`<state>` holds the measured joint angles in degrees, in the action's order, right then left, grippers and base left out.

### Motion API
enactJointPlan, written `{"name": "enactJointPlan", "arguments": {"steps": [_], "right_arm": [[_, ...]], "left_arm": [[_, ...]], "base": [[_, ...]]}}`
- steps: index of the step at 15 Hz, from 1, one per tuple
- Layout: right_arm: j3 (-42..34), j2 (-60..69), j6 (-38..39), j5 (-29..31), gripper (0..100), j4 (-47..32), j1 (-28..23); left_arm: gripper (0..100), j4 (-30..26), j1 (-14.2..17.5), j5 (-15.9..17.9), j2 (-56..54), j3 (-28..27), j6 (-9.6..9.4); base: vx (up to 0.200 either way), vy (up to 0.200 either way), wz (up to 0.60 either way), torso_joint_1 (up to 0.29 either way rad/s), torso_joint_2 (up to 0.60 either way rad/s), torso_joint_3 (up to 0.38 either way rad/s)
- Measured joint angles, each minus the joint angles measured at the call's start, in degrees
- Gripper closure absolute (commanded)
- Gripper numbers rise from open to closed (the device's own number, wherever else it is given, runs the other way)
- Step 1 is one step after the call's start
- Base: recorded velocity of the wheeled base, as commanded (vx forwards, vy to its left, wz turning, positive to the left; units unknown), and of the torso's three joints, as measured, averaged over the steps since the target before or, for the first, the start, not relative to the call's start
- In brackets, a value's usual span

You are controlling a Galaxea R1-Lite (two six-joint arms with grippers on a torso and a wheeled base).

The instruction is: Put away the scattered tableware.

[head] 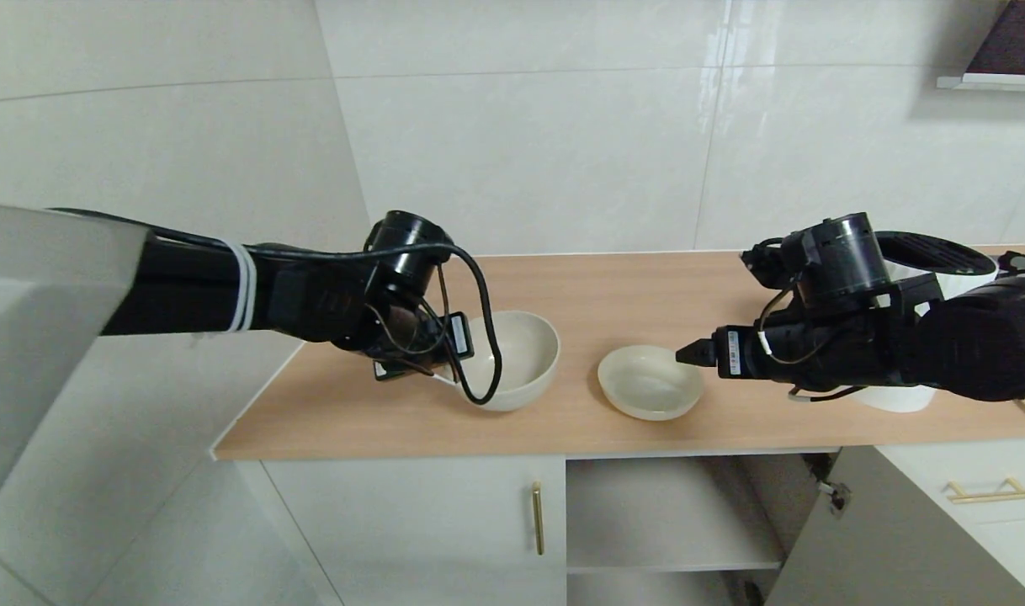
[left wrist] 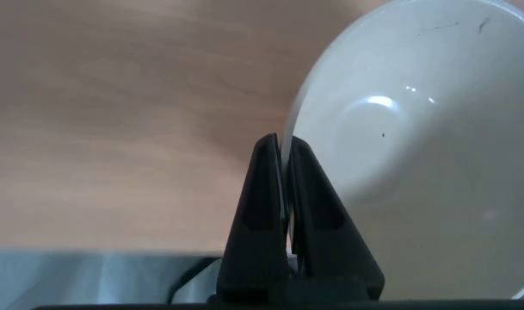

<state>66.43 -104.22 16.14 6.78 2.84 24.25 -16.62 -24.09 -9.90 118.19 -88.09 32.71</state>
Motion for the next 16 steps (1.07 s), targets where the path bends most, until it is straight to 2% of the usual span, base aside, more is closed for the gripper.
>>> {"name": "enactJointPlan", "arguments": {"steps": [4, 12, 13, 16], "right_arm": [[3.67, -6.51, 1.82, 7.34, 0, -0.11, -0.94], [7.56, -15.06, 4.71, 9.83, 0, 0.05, -1.38], [7.80, -15.48, 4.85, 9.83, 100, 0.05, -1.45], [8.11, -16.40, 4.94, 9.58, 100, 0.13, -1.49]], "left_arm": [[100, 0.22, -0.46, 0.38, -10.01, 4.08, 0.33], [100, 0.23, -2.01, 0.38, -15.30, 5.62, 0.35], [100, 0.28, -2.01, 0.40, -15.54, 5.71, 0.33], [100, 0.26, -2.08, 0.43, -15.96, 5.81, 0.30]], "base": [[0.000, 0.000, 0.00, 0.000, 0.00, 0.000], [0.000, 0.000, 0.00, 0.000, 0.00, 0.000], [0.000, 0.000, 0.00, 0.000, 0.00, 0.000], [0.000, 0.000, 0.00, 0.000, 0.00, 0.000]]}}
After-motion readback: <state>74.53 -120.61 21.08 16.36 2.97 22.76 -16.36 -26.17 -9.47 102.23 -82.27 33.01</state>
